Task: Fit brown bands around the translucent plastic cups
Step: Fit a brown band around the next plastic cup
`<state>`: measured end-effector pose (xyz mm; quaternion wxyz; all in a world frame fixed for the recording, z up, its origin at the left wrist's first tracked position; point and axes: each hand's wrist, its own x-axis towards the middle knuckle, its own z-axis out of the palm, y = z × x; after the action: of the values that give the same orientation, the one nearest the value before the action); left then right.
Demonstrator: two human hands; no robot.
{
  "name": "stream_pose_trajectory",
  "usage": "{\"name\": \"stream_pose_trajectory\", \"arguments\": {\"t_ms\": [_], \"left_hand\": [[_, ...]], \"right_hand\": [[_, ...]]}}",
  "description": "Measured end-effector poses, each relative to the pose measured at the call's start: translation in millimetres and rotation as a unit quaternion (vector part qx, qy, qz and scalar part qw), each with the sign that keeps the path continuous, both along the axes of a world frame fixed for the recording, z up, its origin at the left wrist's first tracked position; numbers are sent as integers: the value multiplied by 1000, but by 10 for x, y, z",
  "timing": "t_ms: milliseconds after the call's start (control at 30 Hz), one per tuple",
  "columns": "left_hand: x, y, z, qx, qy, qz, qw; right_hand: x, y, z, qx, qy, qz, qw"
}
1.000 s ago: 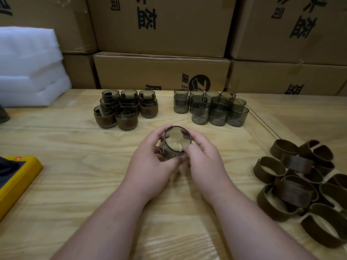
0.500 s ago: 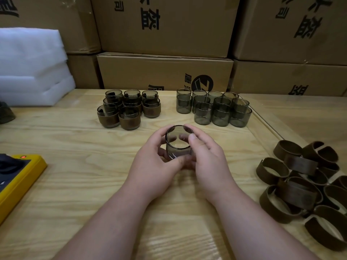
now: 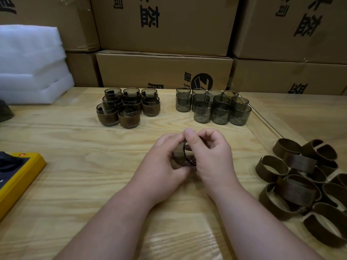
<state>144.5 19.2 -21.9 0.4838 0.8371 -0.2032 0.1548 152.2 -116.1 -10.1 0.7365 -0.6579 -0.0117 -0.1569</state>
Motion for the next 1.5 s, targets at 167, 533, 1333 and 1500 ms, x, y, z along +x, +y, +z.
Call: {"name": "stream_pose_trajectory", "arguments": {"t_ms": [167, 533, 1333, 1500], "left_hand": [[-40, -9, 36, 47, 9, -4, 999], [-63, -6, 63, -75, 58, -41, 995], [46, -29, 59, -357, 124, 13, 926], [66, -52, 25, -324, 141, -14, 936]], "right_hand": [[-73, 12, 21, -165, -49, -46, 984], [25, -198, 153, 50, 157, -103, 981], [10, -87, 45, 36, 62, 153, 986], [31, -52, -21, 44, 25, 129, 990]]}}
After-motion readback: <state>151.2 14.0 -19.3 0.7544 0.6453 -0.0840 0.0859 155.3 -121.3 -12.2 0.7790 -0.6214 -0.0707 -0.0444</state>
